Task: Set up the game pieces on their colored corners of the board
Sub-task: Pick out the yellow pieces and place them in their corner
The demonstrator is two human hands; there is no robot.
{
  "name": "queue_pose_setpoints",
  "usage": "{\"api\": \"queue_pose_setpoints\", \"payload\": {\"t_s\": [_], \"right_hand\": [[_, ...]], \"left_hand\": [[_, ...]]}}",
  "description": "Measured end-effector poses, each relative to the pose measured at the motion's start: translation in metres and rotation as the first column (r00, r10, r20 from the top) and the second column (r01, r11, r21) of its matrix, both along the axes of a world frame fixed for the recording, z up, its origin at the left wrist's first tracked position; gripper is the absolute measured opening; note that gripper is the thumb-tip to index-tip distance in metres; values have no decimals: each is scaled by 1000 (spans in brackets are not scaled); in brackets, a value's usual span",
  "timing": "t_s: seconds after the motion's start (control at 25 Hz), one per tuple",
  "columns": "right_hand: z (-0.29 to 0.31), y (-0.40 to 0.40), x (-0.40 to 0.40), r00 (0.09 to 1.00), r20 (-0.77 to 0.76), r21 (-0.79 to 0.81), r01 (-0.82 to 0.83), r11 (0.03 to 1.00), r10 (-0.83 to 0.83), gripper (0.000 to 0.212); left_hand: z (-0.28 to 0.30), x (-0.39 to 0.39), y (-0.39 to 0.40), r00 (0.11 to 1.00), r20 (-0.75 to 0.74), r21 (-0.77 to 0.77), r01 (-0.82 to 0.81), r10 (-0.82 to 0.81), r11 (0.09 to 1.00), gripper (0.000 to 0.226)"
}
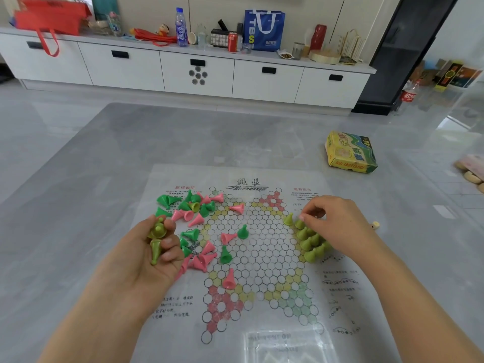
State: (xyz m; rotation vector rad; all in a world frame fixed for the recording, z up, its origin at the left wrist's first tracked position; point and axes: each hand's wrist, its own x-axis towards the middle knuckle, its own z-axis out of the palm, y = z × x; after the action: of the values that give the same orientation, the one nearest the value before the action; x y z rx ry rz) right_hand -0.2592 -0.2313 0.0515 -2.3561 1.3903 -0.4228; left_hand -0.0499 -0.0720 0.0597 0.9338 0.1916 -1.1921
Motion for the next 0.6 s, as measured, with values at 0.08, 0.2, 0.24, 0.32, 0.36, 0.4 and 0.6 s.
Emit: {"api": "queue_pose_setpoints", "payload": {"t_s": [0.08, 0.2, 0.24, 0.32, 0.36, 0.4, 0.6], "right_hand": [[-1, 0, 0, 1000, 0, 8, -3, 1000, 3, 7], [-1, 1, 0, 1000, 3, 21, -8, 1000, 7, 7], [-1, 1, 0, 1000, 2, 21, -10, 1000, 10, 7], [0, 2, 0, 1000, 1, 23, -13, 1000, 13, 7], [1, 2, 0, 1000, 6, 22, -13, 1000, 13, 8], [3, 2, 0, 1000, 17, 14, -11, 1000, 11, 8], [20, 31, 23, 965, 236, -77, -103, 992, 118, 10]], "left_hand": [[0, 0, 0, 1000, 0, -5, -2, 2, 1000, 23], [0, 0, 0, 1000, -3, -12, -6, 6, 1000, 22], [0, 0, 1, 1000, -4, -11, -7, 7, 1000, 23], [0, 0, 1, 1000, -7, -7, -11, 11, 1000, 23], [0, 0, 1, 1000, -8, -4, -14, 14, 1000, 23], [1, 0, 1, 1000, -10, -2, -20, 20, 1000, 23], [5, -16, -3, 1000, 0, -55, 29, -29, 998, 24]]}}
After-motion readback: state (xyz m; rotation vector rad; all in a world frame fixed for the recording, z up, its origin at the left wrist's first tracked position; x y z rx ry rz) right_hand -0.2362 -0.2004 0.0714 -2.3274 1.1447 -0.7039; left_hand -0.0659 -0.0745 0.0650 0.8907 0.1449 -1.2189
